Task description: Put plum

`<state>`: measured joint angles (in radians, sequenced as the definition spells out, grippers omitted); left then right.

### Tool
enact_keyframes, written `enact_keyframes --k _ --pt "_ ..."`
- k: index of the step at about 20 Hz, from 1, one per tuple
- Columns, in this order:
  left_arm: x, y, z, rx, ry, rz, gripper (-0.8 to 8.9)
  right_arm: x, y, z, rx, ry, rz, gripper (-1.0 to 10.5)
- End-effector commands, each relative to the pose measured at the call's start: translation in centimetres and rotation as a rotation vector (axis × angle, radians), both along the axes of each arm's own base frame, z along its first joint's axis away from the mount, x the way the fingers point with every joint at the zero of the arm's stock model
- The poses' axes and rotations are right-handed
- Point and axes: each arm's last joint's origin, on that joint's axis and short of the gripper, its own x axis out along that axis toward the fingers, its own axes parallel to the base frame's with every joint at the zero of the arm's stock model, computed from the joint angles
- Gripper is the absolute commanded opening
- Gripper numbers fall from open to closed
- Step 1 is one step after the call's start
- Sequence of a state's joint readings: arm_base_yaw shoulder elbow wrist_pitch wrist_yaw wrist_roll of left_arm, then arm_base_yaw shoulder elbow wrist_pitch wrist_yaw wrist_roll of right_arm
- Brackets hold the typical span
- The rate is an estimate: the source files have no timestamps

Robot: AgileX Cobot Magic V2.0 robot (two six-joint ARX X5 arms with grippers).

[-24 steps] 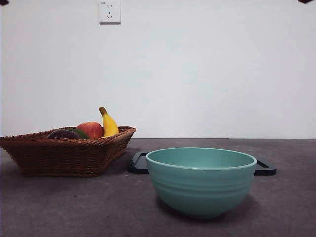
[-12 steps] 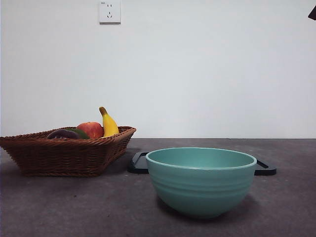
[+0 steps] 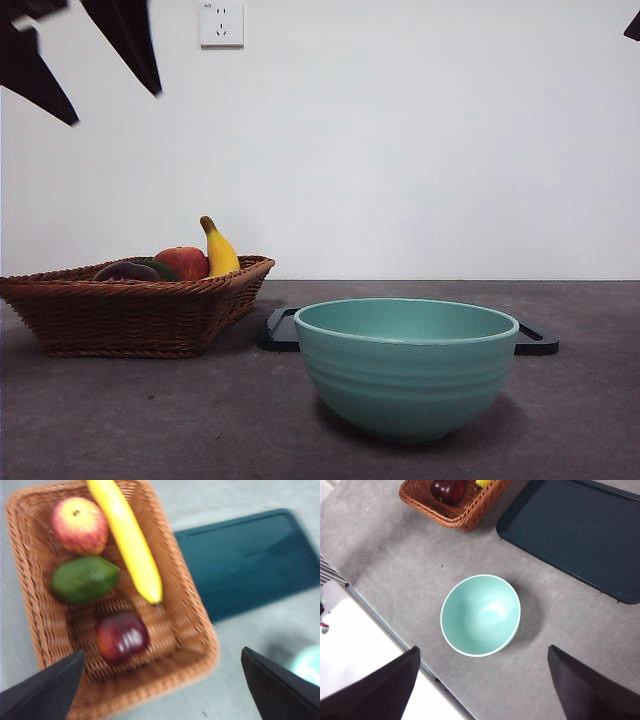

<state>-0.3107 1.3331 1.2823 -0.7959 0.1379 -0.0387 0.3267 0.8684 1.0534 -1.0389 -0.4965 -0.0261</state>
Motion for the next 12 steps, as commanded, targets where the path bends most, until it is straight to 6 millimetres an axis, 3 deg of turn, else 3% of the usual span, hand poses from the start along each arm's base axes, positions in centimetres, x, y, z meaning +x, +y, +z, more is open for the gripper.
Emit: enact_keyframes --k 1,7,12 --pt "2.3 -0.8 -0.9 0.034 0.029 -0.004 4.95 0.1 0.1 0.4 0.006 -0.011 0.006 4.1" --pt "6.2 -1.9 -6.1 0.154 0.170 0.031 4.95 0.1 0.1 0.4 0.005 -0.011 0.006 4.1" --pt "8.1 -2.4 -9.8 0.205 0.252 0.041 4.95 0.1 0.1 0.4 0.004 -0.007 0.006 4.1"
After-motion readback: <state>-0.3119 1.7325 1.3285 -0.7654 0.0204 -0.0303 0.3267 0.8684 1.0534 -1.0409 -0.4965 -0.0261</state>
